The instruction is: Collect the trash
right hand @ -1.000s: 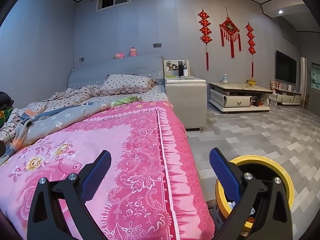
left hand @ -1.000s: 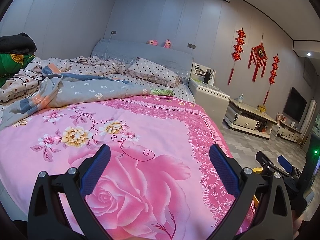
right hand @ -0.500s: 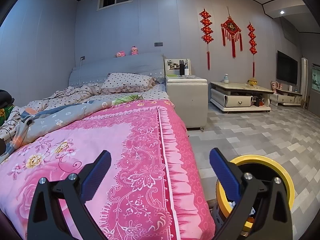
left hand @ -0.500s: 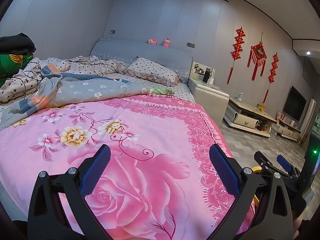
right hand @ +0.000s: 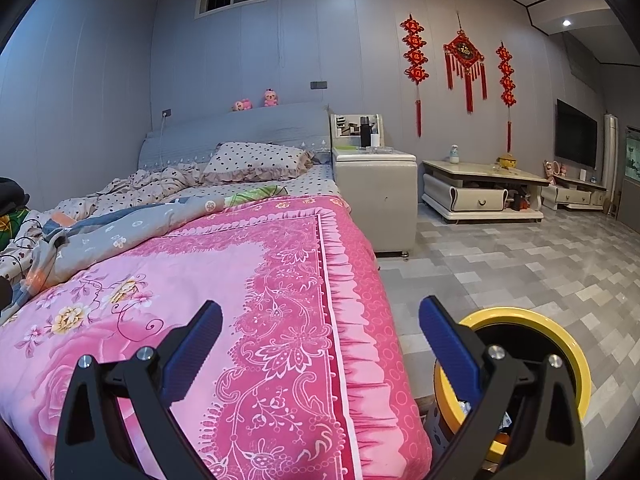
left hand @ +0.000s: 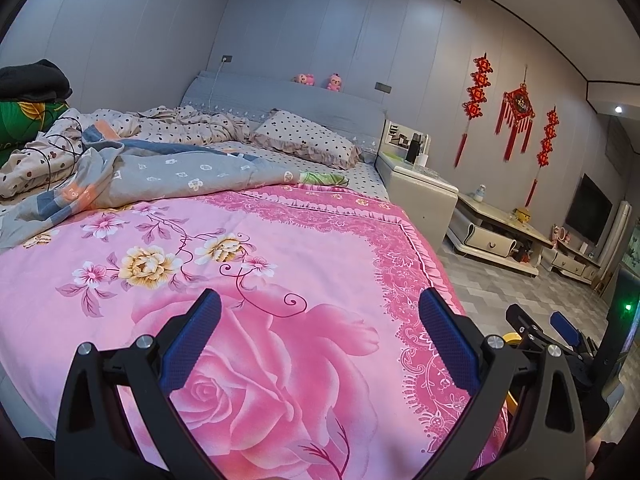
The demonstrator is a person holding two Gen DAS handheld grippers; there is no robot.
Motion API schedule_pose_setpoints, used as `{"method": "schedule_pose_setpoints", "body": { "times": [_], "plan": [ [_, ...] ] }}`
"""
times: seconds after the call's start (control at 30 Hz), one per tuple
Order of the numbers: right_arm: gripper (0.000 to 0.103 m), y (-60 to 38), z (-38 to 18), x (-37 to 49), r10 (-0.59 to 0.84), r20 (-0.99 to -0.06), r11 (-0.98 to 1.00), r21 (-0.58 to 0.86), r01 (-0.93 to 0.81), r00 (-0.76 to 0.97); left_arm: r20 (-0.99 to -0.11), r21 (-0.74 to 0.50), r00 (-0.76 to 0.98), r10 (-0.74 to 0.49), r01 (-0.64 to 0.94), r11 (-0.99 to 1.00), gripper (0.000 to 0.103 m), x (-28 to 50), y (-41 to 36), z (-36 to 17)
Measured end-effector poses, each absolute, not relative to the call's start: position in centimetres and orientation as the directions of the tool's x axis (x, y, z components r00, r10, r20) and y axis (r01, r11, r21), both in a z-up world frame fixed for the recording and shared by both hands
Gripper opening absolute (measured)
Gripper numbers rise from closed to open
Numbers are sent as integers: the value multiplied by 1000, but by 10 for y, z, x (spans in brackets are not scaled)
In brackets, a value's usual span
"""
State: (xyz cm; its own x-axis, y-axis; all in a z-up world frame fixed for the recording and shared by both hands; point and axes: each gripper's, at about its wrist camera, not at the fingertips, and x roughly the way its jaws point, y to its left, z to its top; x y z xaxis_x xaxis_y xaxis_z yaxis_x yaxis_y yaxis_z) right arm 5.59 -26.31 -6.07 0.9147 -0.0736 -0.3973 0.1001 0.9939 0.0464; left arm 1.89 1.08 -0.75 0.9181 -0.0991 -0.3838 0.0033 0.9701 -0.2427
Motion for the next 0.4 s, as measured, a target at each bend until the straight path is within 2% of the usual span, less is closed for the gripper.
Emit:
{"method": "schedule_pose_setpoints", "body": {
  "times": [0.4],
  "plan": [
    [95, -265, -64, 58, -73, -408, 994, 46, 101, 910, -388, -229, 917, -94, 2, 973, 95, 19, 8, -6]
  ]
}}
